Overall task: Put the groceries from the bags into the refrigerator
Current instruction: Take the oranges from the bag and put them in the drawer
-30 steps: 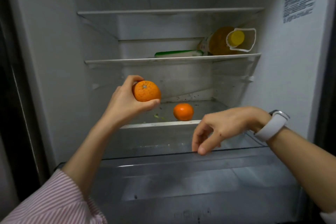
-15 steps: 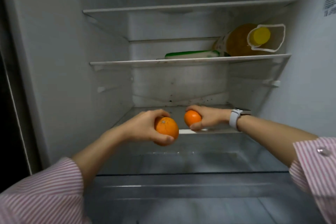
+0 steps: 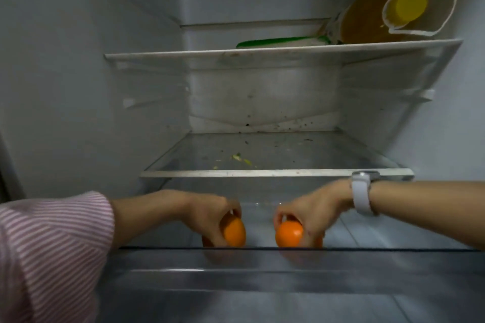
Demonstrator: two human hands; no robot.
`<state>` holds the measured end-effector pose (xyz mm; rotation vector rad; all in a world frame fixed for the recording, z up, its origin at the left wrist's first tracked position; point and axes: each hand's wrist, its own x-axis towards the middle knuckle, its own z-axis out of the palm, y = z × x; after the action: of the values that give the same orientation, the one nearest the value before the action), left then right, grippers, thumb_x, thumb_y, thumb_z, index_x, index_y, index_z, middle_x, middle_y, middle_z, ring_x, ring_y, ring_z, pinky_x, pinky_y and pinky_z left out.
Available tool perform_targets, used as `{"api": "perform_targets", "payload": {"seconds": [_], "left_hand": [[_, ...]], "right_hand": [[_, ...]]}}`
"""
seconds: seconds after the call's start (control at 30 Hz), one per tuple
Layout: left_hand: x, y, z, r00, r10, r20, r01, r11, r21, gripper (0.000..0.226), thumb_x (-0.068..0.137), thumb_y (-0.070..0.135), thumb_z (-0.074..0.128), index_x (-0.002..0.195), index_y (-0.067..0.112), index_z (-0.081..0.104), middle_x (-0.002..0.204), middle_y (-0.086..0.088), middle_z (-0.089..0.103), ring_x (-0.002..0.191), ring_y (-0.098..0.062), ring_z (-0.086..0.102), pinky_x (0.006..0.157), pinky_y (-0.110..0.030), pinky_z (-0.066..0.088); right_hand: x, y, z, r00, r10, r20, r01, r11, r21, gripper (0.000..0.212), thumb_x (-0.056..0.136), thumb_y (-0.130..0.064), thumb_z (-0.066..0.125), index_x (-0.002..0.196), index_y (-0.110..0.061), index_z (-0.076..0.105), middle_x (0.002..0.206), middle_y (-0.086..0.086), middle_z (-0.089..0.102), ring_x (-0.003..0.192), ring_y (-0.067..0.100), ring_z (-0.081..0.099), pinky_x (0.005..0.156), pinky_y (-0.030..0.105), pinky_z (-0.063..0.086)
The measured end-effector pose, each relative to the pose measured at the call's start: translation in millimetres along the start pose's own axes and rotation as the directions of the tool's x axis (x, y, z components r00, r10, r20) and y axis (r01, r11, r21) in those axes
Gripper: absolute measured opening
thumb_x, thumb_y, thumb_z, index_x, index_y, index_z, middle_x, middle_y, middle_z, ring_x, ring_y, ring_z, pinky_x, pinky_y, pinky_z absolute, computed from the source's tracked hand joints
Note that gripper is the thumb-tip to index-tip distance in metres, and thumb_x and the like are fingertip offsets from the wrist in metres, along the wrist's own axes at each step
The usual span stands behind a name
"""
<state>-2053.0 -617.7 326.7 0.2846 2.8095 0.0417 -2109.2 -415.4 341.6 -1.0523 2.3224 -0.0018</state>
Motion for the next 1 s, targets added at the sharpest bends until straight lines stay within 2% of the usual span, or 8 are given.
{"api": "perform_targets", "payload": {"seconds": [0.1, 0.27, 0.37, 0.6, 0.73, 0.8, 0.93, 1.0], "left_hand": [[15, -5, 6, 0.999, -0.023, -0.025, 0.022, 1.000, -0.020, 0.069, 0.074, 0.038, 0.074, 0.129, 0.019, 0.037, 0.127, -0.004, 0.051, 0.108, -0.020, 0.052, 0.081, -0.026, 0.045], [36, -20, 20, 0.975, -0.113, -0.190, 0.089, 0.987, -0.133, 0.076, 0.070, 0.043, 0.076, 0.129, 0.017, 0.036, 0.125, -0.003, 0.048, 0.104, -0.018, 0.051, 0.082, -0.029, 0.048], [44, -28, 32, 0.952, -0.177, -0.250, 0.125, 0.970, -0.210, 0.074, 0.072, 0.042, 0.074, 0.129, 0.016, 0.036, 0.127, -0.005, 0.045, 0.105, -0.017, 0.049, 0.083, -0.028, 0.047], [55, -30, 38, 0.949, -0.214, -0.231, 0.158, 0.958, -0.237, 0.078, 0.083, 0.043, 0.063, 0.142, 0.010, 0.025, 0.144, -0.008, 0.036, 0.128, -0.020, 0.040, 0.097, -0.022, 0.035], [48, -17, 27, 0.971, -0.116, -0.207, 0.092, 0.988, -0.123, 0.086, 0.086, 0.045, 0.058, 0.147, 0.008, 0.010, 0.154, -0.011, 0.014, 0.142, -0.021, 0.016, 0.109, -0.022, 0.019], [41, -7, 18, 0.984, -0.062, -0.165, 0.055, 0.997, -0.051, 0.086, 0.087, 0.045, 0.057, 0.147, 0.009, 0.007, 0.155, -0.014, 0.011, 0.142, -0.023, 0.012, 0.111, -0.024, 0.017], [28, 14, 0, 1.000, 0.028, -0.011, -0.026, 0.990, 0.137, 0.071, 0.089, 0.041, 0.055, 0.145, 0.014, 0.021, 0.150, -0.013, 0.022, 0.137, -0.025, 0.027, 0.109, -0.029, 0.027], [18, 26, -10, 0.997, 0.079, -0.012, -0.075, 0.973, 0.220, 0.063, 0.089, 0.041, 0.055, 0.142, 0.017, 0.031, 0.146, -0.011, 0.032, 0.132, -0.025, 0.035, 0.106, -0.031, 0.032]], "right_hand": [[29, 21, 15, 0.984, -0.042, -0.173, 0.029, 0.996, -0.079, 0.064, 0.076, -0.030, 0.073, 0.128, -0.023, 0.036, 0.127, 0.003, 0.044, 0.112, 0.022, 0.049, 0.095, 0.039, 0.047], [62, 40, 19, 0.903, -0.046, -0.427, 0.071, 0.997, 0.043, 0.074, 0.074, -0.035, 0.073, 0.133, -0.023, 0.031, 0.132, 0.006, 0.039, 0.117, 0.024, 0.045, 0.098, 0.035, 0.042], [78, 49, 29, 0.880, -0.025, -0.475, 0.064, 0.996, 0.065, 0.078, 0.076, -0.035, 0.071, 0.139, -0.021, 0.028, 0.138, 0.009, 0.036, 0.125, 0.025, 0.039, 0.104, 0.033, 0.037], [76, 48, 30, 0.910, 0.026, -0.413, 0.006, 0.997, 0.074, 0.091, 0.080, -0.041, 0.065, 0.147, -0.020, 0.006, 0.152, 0.008, 0.018, 0.136, 0.026, 0.027, 0.110, 0.032, 0.029], [54, 35, 18, 0.946, 0.103, -0.308, -0.125, 0.991, -0.054, 0.092, 0.086, -0.047, 0.055, 0.146, -0.020, -0.009, 0.155, 0.010, -0.012, 0.143, 0.032, 0.002, 0.113, 0.038, 0.016], [39, 25, 11, 0.959, 0.143, -0.244, -0.180, 0.974, -0.136, 0.089, 0.088, -0.048, 0.051, 0.147, -0.021, -0.009, 0.155, 0.010, -0.016, 0.143, 0.032, -0.003, 0.114, 0.040, 0.013], [10, 2, 2, 0.966, 0.241, -0.089, -0.256, 0.933, -0.254, 0.072, 0.092, -0.047, 0.044, 0.148, -0.019, 0.010, 0.155, 0.012, 0.010, 0.141, 0.031, 0.015, 0.114, 0.043, 0.019], [-4, -8, 0, 0.953, 0.300, -0.035, -0.300, 0.928, -0.220, 0.064, 0.093, -0.045, 0.043, 0.146, -0.017, 0.020, 0.152, 0.008, 0.023, 0.138, 0.028, 0.025, 0.113, 0.041, 0.023]]}}
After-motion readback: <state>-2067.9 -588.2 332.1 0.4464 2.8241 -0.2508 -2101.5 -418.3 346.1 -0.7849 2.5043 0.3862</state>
